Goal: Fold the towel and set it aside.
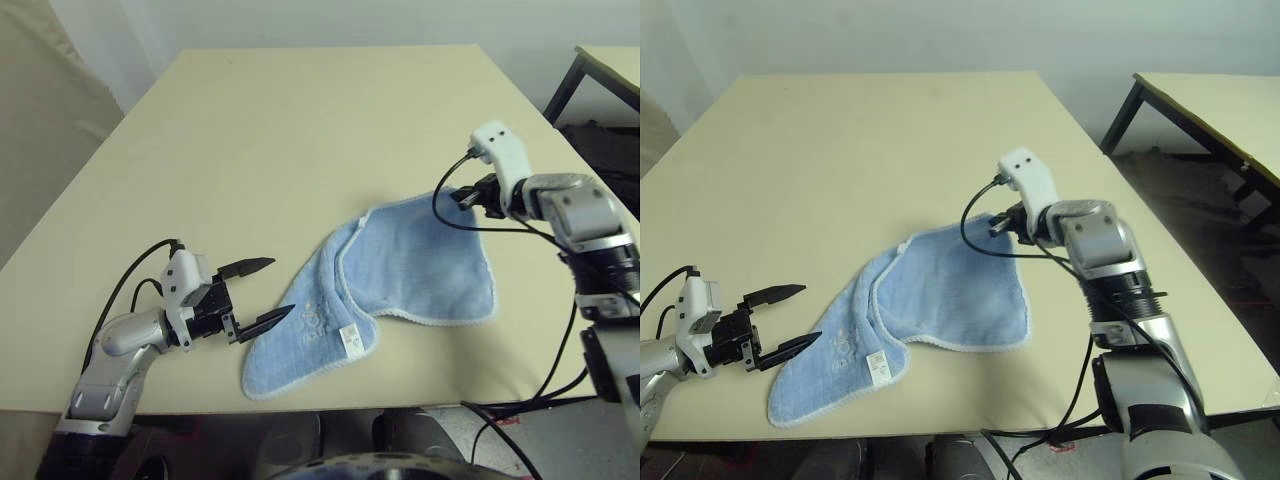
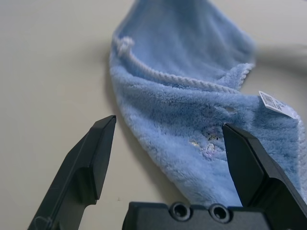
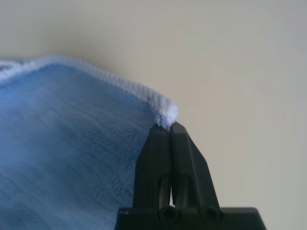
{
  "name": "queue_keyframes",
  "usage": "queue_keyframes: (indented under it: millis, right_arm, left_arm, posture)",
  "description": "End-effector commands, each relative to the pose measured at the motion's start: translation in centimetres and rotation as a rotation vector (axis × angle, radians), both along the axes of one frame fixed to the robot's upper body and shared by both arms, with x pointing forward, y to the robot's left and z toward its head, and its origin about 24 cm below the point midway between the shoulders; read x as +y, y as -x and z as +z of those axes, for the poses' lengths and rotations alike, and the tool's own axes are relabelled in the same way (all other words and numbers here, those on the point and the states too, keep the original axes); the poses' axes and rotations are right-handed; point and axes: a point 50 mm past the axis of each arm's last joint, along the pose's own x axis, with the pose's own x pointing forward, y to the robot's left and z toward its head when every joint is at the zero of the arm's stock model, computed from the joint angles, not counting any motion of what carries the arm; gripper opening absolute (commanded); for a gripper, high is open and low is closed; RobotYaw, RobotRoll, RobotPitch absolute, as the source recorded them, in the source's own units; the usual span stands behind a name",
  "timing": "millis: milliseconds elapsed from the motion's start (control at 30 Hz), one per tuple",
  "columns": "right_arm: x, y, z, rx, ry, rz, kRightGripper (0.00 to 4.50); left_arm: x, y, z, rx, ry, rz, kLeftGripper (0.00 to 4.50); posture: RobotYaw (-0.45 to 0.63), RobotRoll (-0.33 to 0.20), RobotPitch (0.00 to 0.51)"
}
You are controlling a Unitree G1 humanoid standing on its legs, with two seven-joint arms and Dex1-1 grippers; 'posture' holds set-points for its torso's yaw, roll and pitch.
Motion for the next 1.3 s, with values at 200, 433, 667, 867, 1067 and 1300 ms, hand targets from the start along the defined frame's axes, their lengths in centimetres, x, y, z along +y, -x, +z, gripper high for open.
queue_keyframes:
  millis: [200, 433, 667, 867, 1067, 1300]
  right_arm:
    - [3.2, 3.2, 4.3, 0.125, -0.182, 0.303, 0.02]
    - [6.4, 5.4, 9.9, 0.178, -0.521, 0.506, 0.02]
    - [7.0, 4.5, 16.2, 0.018, -0.82, 0.499, 0.02]
    - [4.5, 2.3, 14.4, -0.076, -0.566, 0.224, 0.02]
    - [2.9, 4.1, 13.9, -0.036, -0.324, 0.328, 0.02]
    - [5.0, 7.3, 18.4, 0.033, -0.565, 0.634, 0.02]
  left_arm:
    - [-0.3, -0.3, 0.8, -0.005, -0.008, -0.029, 4.5]
    - [-0.1, -0.3, 0.8, 0.0, -0.011, -0.028, 4.5]
    - [0.1, -0.5, 0.7, -0.003, -0.016, -0.026, 4.5]
    - [0.0, -0.8, 0.8, -0.008, -0.015, -0.03, 4.5]
    - [-0.2, -0.9, 0.9, -0.012, -0.012, -0.031, 4.5]
    - [-0.5, -1.0, 1.3, -0.017, -0.008, -0.035, 4.5]
  posture:
    - [0.11, 0.0, 0.018]
    - [0.11, 0.0, 0.017]
    - [0.1, 0.0, 0.017]
    - [0.09, 0.0, 0.017]
    - [0.1, 0.0, 0.017]
    - [0.1, 0.0, 0.016]
